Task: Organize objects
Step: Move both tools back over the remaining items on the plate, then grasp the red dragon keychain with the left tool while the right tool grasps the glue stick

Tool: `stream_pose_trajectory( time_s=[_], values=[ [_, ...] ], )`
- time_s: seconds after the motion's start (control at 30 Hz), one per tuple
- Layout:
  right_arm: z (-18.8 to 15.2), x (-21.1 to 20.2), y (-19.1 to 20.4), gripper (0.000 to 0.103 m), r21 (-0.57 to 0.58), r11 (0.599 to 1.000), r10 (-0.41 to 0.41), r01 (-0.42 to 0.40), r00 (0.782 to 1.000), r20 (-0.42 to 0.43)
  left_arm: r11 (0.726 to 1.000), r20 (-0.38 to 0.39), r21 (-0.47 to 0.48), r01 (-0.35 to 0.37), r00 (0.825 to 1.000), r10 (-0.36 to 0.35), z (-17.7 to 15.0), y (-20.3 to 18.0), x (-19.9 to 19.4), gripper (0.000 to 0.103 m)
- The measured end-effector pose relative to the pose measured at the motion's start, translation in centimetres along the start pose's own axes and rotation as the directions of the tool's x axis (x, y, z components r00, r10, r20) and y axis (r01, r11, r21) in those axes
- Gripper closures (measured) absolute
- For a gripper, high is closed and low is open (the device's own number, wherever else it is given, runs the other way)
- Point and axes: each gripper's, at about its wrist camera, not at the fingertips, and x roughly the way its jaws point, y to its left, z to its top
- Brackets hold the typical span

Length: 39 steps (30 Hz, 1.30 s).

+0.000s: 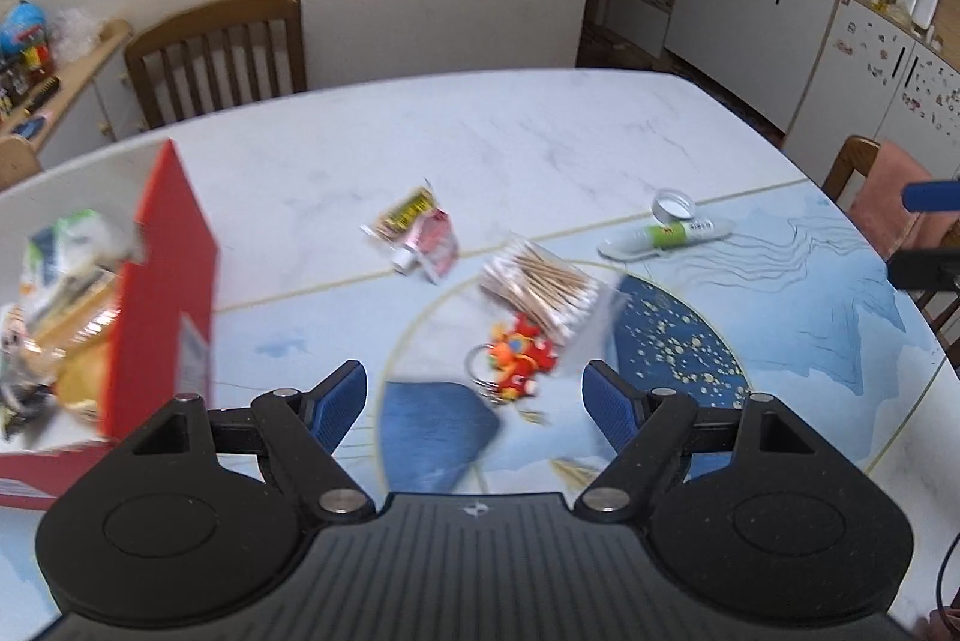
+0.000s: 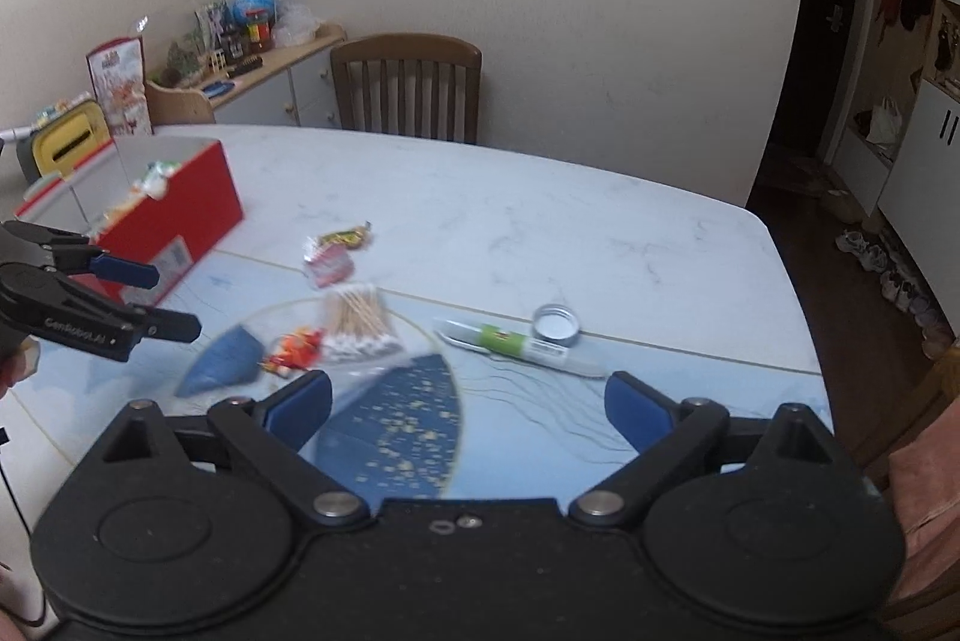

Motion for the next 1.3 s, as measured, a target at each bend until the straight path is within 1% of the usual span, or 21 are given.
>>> stream_pose_trajectory(
  time_s=[0.03, 0.07, 0.13, 0.23, 0.4, 0.57, 0.7, 0.77, 0.9, 1.03, 1.13, 1.23, 1.3],
  values=[
    [0.0, 0.5, -0.4, 0.005, -0.005, 1.000, -0.002, 0.002, 1.000, -0.008, 1.000, -0.008, -0.003, 0.007, 1.000, -0.007, -0.1, -0.2, 0.5, 0.021],
    [0.1, 1.1, -0.8, 0.005, -0.009, 1.000, -0.004, 0.004, 1.000, -0.016, 1.000, -0.018, -0.005, 0.014, 1.000, -0.014, -0.1, -0.4, 1.1, 0.012],
    [0.2, 2.5, -1.7, 0.005, -0.015, 1.000, -0.009, 0.008, 0.999, -0.032, 1.000, -0.030, -0.016, 0.025, 0.999, -0.026, -0.2, -0.7, 2.1, 0.009],
    [0.3, 4.7, -3.2, 0.006, -0.020, 1.000, -0.006, 0.005, 0.998, -0.060, 0.999, -0.044, -0.026, 0.033, 0.998, -0.034, -0.3, -0.9, 3.6, 0.009],
    [0.4, 8.9, -5.2, 0.009, -0.048, 0.999, -0.016, 0.010, 0.993, -0.114, 0.998, -0.046, -0.048, 0.039, 0.998, -0.041, -0.3, -0.8, 5.8, 0.009],
    [0.5, 12.5, -6.4, 0.012, -0.076, 0.997, -0.007, -0.006, 0.987, -0.161, 0.999, -0.034, -0.029, 0.016, 0.999, -0.017, -0.5, -1.0, 7.5, 0.009],
    [0.6, 14.6, -7.2, 0.016, -0.083, 0.997, -0.018, 0.004, 0.985, -0.174, 0.999, -0.042, -0.033, 0.026, 0.999, -0.028, -0.6, -0.8, 8.6, 0.009],
    [0.6, 15.3, -7.5, 0.020, -0.099, 0.995, -0.010, -0.008, 0.984, -0.179, 1.000, -0.038, -0.022, 0.019, 0.999, -0.020, -0.7, -0.9, 8.9, 0.009],
    [0.7, 16.3, -7.6, 0.020, -0.138, 0.989, 0.024, -0.053, 0.979, -0.203, 1.000, -0.043, 0.001, 0.008, 0.999, -0.008, -0.9, -1.0, 9.7, 0.009],
    [0.6, 17.4, -8.0, 0.027, -0.143, 0.987, 0.043, -0.077, 0.973, -0.228, 1.000, -0.054, 0.021, -0.003, 0.999, 0.004, -1.1, -1.1, 10.4, 0.009],
    [0.7, 17.8, -8.3, 0.027, -0.131, 0.987, 0.058, -0.088, 0.974, -0.218, 0.999, -0.041, 0.030, -0.013, 0.999, 0.014, -1.2, -1.2, 10.6, 0.009],
    [0.7, 17.8, -8.5, 0.032, -0.120, 0.986, 0.090, -0.117, 0.973, -0.211, 0.998, -0.035, 0.057, -0.025, 0.999, 0.027, -1.2, -1.5, 10.9, 0.009],
    [0.6, 17.6, -8.3, 0.038, -0.120, 0.985, 0.095, -0.121, 0.975, -0.203, 0.998, -0.032, 0.064, -0.019, 0.999, 0.021, -1.2, -1.7, 10.9, 0.009]
  ],
)
